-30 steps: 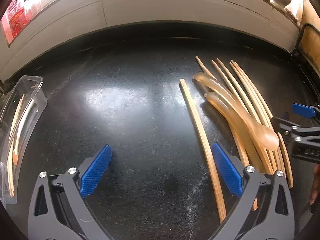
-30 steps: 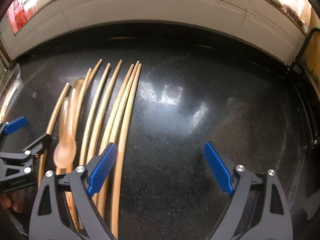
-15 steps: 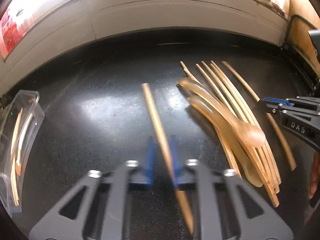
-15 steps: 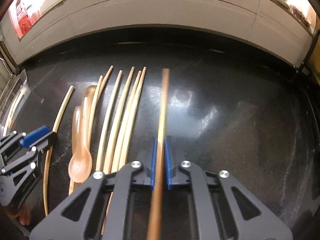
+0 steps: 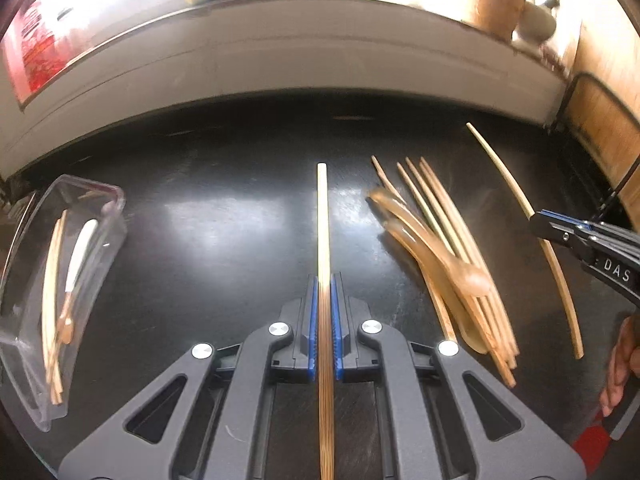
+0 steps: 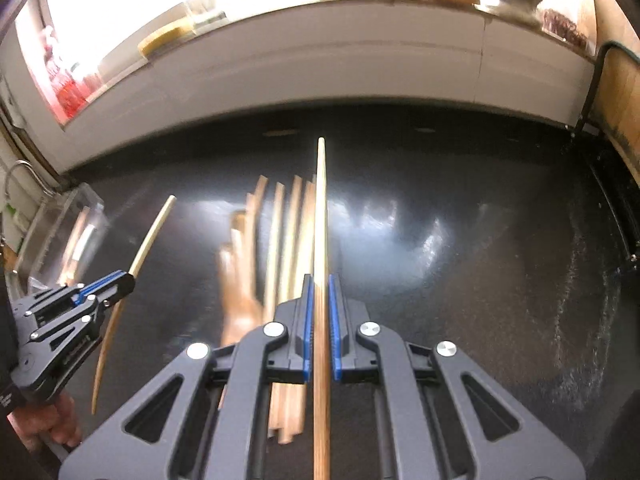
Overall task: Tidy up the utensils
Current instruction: 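Carry both chopsticks to the container and lower them inside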
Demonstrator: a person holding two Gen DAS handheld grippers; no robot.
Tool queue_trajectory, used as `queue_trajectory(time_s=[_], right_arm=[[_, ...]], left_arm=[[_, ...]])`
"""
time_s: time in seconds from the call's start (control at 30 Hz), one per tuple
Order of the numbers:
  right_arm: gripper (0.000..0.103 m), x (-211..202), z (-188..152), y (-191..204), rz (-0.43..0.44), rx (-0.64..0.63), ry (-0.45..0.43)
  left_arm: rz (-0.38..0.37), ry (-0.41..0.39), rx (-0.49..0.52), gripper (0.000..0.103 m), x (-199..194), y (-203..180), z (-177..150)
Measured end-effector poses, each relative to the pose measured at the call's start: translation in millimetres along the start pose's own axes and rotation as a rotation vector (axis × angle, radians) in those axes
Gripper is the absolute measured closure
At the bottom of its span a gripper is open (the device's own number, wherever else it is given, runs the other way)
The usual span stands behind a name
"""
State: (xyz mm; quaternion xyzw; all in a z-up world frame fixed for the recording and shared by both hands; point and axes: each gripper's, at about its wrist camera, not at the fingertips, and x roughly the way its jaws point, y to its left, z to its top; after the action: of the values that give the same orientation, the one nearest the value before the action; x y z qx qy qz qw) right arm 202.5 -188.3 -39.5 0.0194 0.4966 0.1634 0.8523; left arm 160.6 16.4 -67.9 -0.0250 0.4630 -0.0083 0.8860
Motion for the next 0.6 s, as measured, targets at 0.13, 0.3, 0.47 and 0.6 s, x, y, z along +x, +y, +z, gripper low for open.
queue_trajectory(time_s=[0.13,0.3,0.47,0.6], right_arm=[[0.095,-22.9,4.3,27.2,0.068,-0.007,-0.021],[0.095,-32.9,13.5,78.7,0.167,-0.043,-0.025],[0.095,-27.3,24.1,144.7,0.285,-0.088,0.001],[0.095,-12.9,32.0,203.1,0.389,-0.107,0.046]], left_arm=[[-0.009,-0.017,-0.028,0.097,-28.0,24.2,1.4],[0.012,-0.048,-0.084,0.097,-62.4,68.7,-1.1],[0.082,-0.077,-0.135,0.097,-91.6,122.9,-2.6],[0.147,-0.094,-0.192,0.097,-112.5,176.9,-8.9]])
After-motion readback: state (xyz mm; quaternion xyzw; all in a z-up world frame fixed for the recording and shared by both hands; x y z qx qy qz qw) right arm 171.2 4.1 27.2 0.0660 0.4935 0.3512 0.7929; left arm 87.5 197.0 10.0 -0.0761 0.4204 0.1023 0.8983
